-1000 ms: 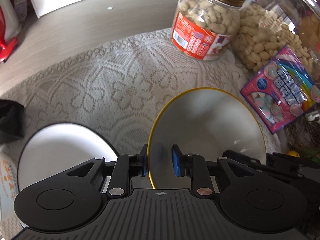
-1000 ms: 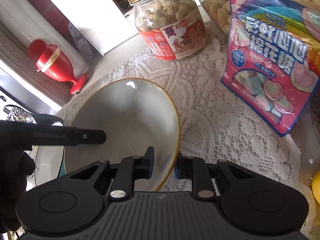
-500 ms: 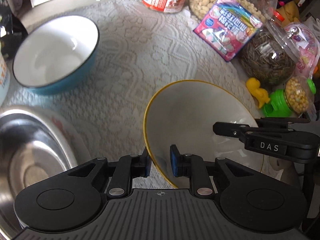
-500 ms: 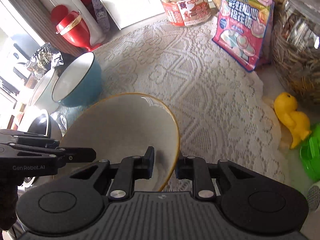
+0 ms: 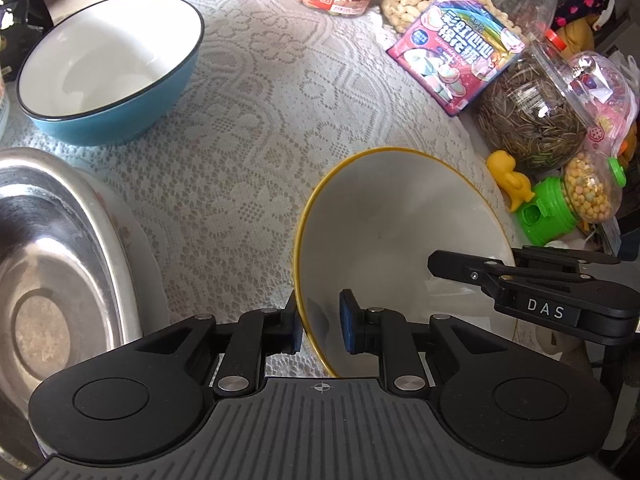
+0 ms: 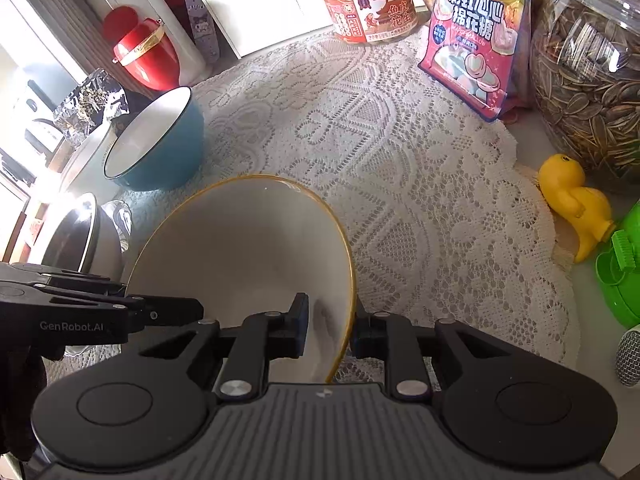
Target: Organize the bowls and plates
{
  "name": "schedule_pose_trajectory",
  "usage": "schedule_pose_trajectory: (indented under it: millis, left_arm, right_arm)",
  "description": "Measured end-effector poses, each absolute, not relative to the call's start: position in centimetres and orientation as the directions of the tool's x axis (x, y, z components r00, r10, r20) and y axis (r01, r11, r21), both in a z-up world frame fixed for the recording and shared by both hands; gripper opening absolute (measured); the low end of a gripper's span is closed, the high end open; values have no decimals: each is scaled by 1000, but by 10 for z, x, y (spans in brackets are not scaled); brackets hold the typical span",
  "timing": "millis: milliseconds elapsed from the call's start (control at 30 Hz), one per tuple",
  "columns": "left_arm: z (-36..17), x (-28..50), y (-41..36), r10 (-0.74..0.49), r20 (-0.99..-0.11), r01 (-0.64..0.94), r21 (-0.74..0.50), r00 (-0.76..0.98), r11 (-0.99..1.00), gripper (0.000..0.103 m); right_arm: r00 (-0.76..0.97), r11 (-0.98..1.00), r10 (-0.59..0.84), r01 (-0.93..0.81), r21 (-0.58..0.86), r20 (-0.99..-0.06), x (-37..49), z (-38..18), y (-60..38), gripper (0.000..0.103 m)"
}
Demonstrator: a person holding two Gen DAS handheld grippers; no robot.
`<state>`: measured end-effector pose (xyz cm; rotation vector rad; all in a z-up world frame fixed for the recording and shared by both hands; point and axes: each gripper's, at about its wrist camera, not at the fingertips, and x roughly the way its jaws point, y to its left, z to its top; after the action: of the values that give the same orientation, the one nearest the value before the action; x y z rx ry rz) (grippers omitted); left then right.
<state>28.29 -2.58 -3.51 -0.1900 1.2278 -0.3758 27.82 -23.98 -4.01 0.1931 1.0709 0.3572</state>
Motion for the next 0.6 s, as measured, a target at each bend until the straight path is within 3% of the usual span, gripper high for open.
schedule_pose_trajectory:
  millis: [200,333,467,600]
  left_arm:
    - [-7,281,0,-420,-849,171,-384,321,907,21]
    - [27,288,39,-428,-803,136,-411,414,902,21]
    - [42,315,92,-338,-771,-1,-402,541,915,21]
    - [22,358,144,-233,-780,-161,-390,581,907,21]
  right_arm:
    - [531,947,316,-230,225,-787,268,-10,-241,21]
    - [644,952,270,-292,95,-716,263,23,-224,26]
    - [641,929,343,-341,146,-687,286,44,-199,32]
    - [578,900,406,-386,201,-708,323,50,-155,34]
